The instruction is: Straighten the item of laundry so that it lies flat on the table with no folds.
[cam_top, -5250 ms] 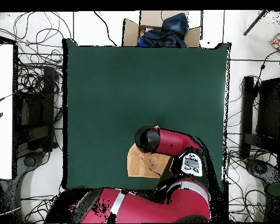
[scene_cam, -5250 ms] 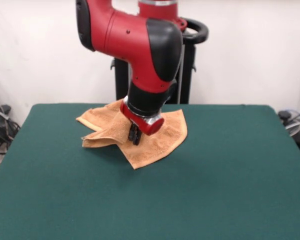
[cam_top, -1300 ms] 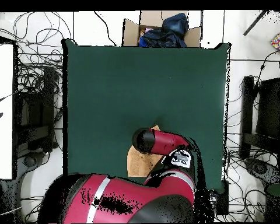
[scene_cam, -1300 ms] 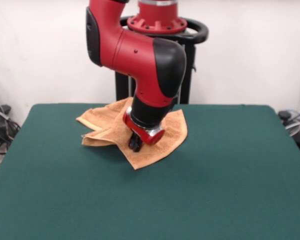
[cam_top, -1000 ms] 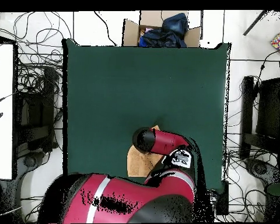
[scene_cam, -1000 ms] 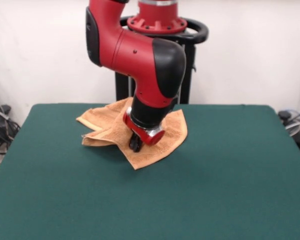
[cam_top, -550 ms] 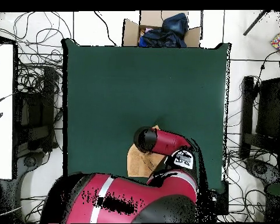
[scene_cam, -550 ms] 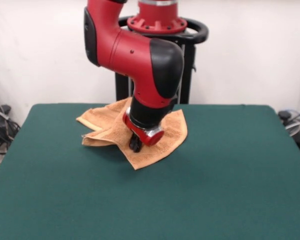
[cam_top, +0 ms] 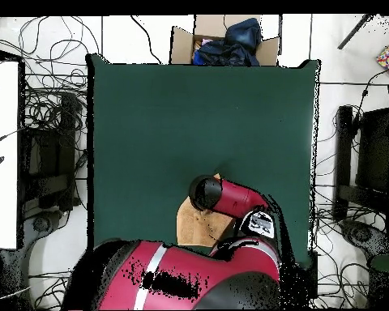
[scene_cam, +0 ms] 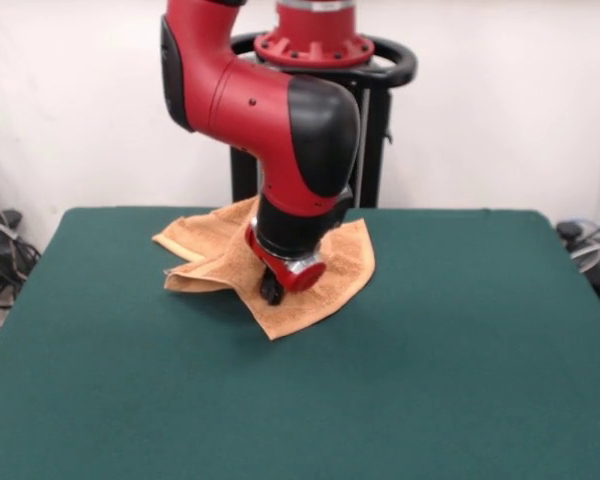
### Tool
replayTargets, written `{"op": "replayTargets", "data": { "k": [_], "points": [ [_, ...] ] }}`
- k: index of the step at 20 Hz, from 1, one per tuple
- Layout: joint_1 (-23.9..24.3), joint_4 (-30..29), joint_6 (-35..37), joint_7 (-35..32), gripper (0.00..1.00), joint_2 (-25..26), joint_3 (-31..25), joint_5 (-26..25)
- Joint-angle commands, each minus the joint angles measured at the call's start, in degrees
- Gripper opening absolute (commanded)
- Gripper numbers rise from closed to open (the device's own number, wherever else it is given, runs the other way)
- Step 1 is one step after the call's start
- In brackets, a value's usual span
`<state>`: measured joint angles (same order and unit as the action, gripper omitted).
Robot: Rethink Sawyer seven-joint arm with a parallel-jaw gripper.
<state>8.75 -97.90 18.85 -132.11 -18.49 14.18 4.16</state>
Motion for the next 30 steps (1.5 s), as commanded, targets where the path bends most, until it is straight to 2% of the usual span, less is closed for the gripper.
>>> {"op": "replayTargets", "data": {
  "k": [1,10,30],
  "points": [
    [-5.9,6.9,-12.0,-15.7,0.0,9.9,-19.3,12.2],
    [-10.0,7.4,-11.2,-16.8,0.0,9.9,-15.8,17.7],
    [-14.9,6.7,-11.9,-15.8,0.0,10.0,-13.4,29.7]
  ]
}}
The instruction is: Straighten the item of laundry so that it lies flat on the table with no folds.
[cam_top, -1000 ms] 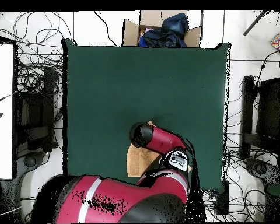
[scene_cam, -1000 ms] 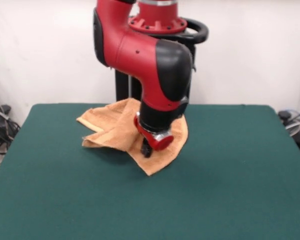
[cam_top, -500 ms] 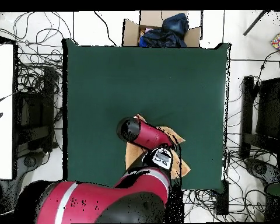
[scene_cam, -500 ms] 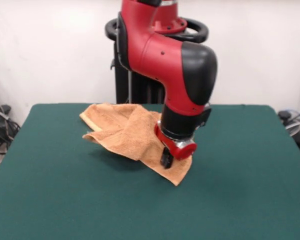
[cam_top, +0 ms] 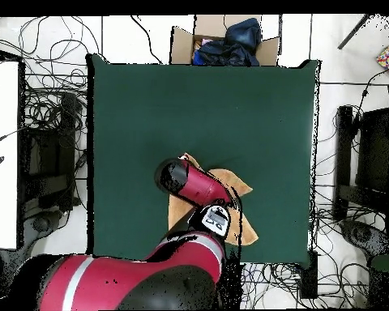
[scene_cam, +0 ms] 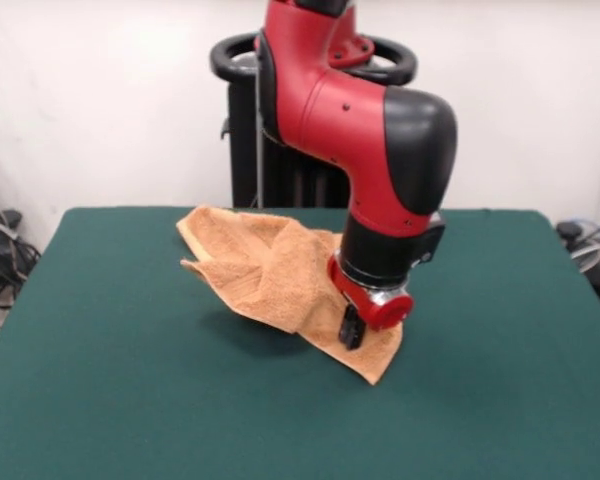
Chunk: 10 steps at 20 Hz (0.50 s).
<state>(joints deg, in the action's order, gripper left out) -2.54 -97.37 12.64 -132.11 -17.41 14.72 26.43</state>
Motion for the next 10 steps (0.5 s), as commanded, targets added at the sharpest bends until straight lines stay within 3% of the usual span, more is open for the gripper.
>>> {"op": "replayTargets", "data": {
  "k": [1,10],
  "points": [
    [-4.2,6.6,-5.0,-15.7,0.0,9.0,-13.3,8.0],
    [-7.9,7.9,-0.8,-16.1,0.0,8.5,-9.7,12.6]
  ]
}}
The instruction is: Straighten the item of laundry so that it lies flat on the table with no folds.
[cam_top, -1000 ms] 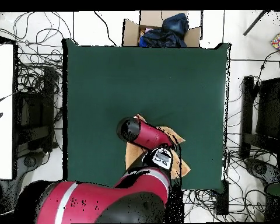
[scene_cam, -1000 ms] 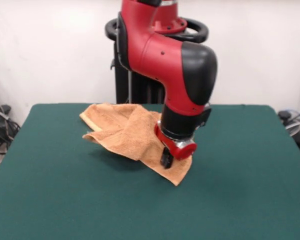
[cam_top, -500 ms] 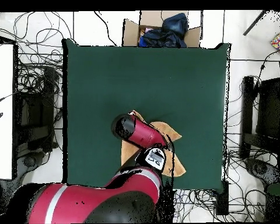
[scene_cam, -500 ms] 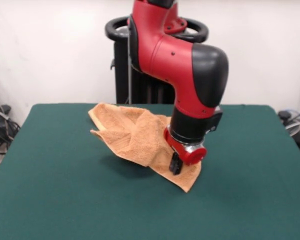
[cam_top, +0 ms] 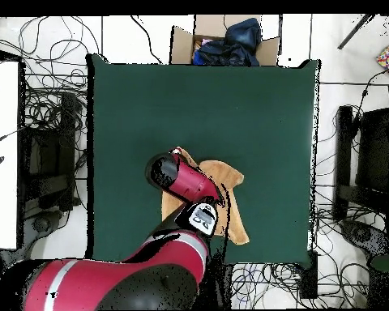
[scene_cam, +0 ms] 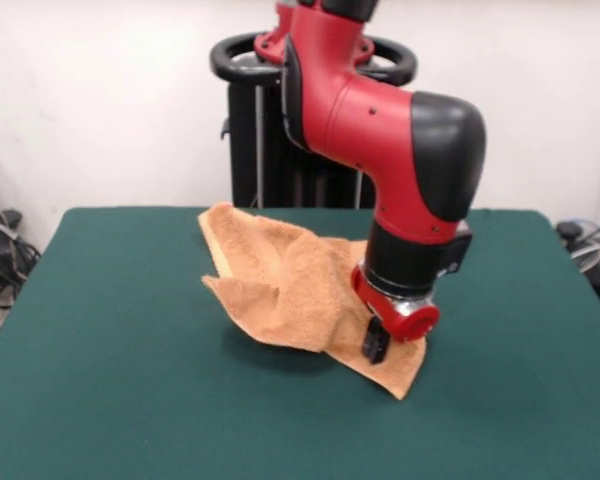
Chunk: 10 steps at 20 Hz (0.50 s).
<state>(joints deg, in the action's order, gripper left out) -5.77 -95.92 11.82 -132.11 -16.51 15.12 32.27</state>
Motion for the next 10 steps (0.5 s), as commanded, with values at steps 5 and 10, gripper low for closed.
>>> {"op": "replayTargets", "data": {
  "k": [5,10],
  "points": [
    [-3.9,4.8,-2.8,-15.6,0.0,6.4,-13.0,9.4],
    [-3.5,4.8,-4.5,-14.1,0.0,6.4,-14.0,9.8]
  ]
}}
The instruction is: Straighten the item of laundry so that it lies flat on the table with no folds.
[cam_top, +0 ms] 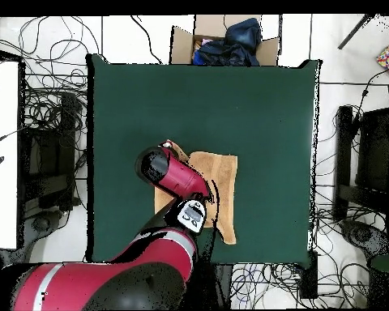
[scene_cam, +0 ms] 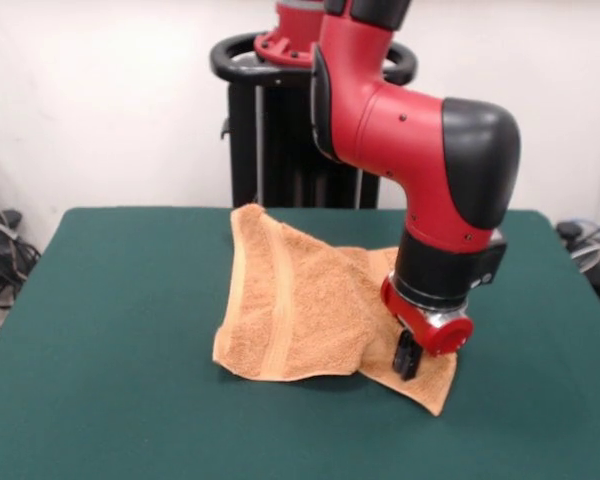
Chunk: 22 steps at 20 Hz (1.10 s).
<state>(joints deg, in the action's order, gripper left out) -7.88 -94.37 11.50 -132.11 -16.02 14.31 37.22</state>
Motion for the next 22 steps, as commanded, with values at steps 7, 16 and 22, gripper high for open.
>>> {"op": "replayTargets", "data": {
  "k": [7,16,22],
  "points": [
    [-0.6,3.2,-5.1,-13.3,0.0,5.9,-13.8,4.3],
    [2.0,0.8,-9.2,-15.9,0.0,4.7,-19.8,5.3],
    [0.1,0.3,-7.5,-17.9,0.0,4.4,-18.6,8.9]
  ]
}}
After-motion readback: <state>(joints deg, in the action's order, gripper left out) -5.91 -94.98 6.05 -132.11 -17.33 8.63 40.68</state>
